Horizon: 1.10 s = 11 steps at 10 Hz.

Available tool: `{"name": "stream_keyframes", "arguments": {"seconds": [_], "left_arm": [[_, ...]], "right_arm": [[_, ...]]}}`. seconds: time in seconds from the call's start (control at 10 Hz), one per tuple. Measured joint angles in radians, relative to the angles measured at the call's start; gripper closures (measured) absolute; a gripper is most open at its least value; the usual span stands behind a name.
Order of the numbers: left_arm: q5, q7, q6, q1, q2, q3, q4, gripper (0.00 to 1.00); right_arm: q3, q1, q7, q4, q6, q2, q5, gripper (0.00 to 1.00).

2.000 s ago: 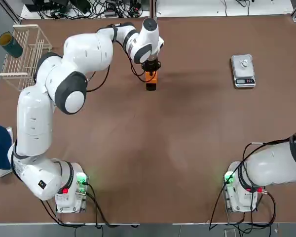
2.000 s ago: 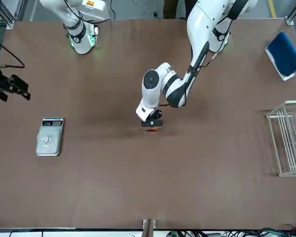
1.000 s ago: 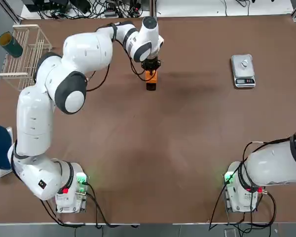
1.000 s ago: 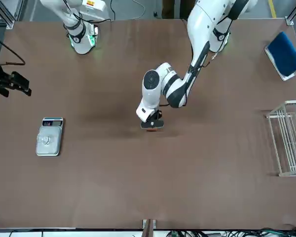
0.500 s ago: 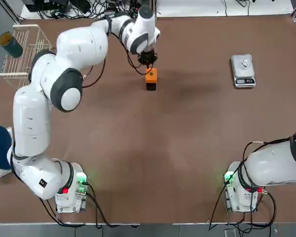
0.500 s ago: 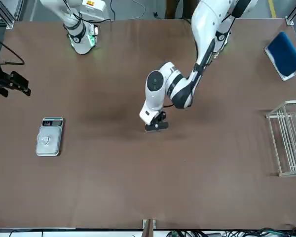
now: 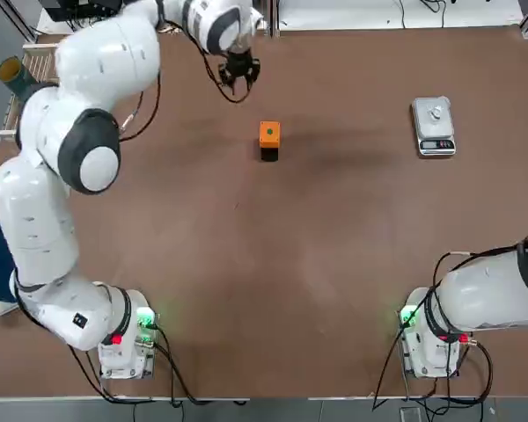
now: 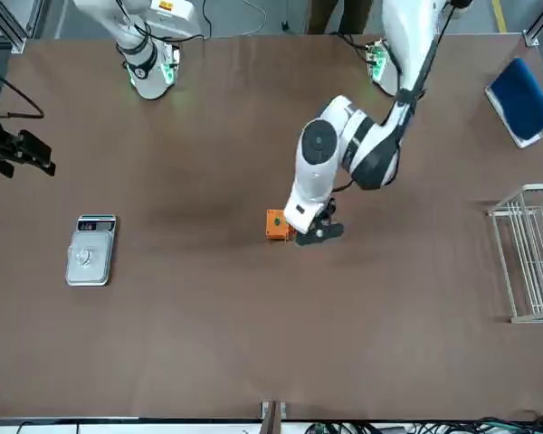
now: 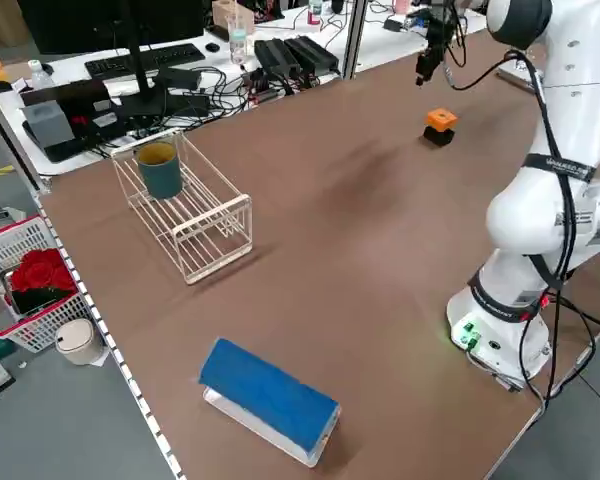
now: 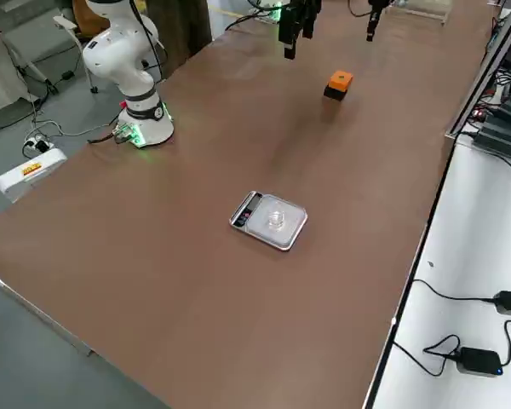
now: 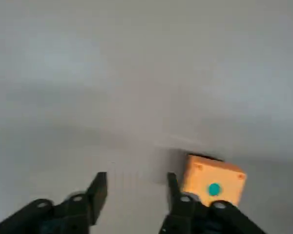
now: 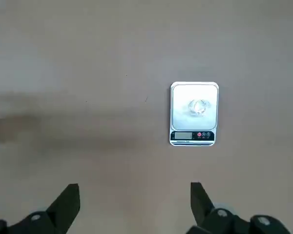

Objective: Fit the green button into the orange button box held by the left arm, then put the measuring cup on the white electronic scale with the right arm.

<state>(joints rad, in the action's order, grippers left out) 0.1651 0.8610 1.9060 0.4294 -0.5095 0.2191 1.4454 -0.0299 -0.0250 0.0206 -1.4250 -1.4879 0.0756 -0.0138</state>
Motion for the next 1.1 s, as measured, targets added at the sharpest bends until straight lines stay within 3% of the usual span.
{"name": "stream_keyframes", "arguments": {"seconds": [0.2, 0.3, 0.8, 1.1], "left_arm": [[-0.013, -0.120, -0.045, -0.154, 0.086, 0.002, 0.000, 0.06], [-0.042, -0.175, -0.051, -0.231, 0.127, 0.004, 0.001, 0.01], [-0.184, -0.613, -0.218, -0.503, 0.324, -0.005, 0.065, 0.00], [-0.196, -0.742, -0.260, -0.461, 0.415, -0.087, 0.092, 0.00]], "right_arm": [[0.001, 0.001, -0.001, 0.001, 0.000, -0.008, 0.000, 0.00], [0.001, 0.002, -0.001, 0.002, 0.002, -0.014, 0.000, 0.00], [0.003, 0.005, -0.011, 0.002, 0.004, -0.020, 0.000, 0.00], [0.006, 0.005, -0.011, 0.002, 0.004, -0.020, 0.000, 0.00]]}}
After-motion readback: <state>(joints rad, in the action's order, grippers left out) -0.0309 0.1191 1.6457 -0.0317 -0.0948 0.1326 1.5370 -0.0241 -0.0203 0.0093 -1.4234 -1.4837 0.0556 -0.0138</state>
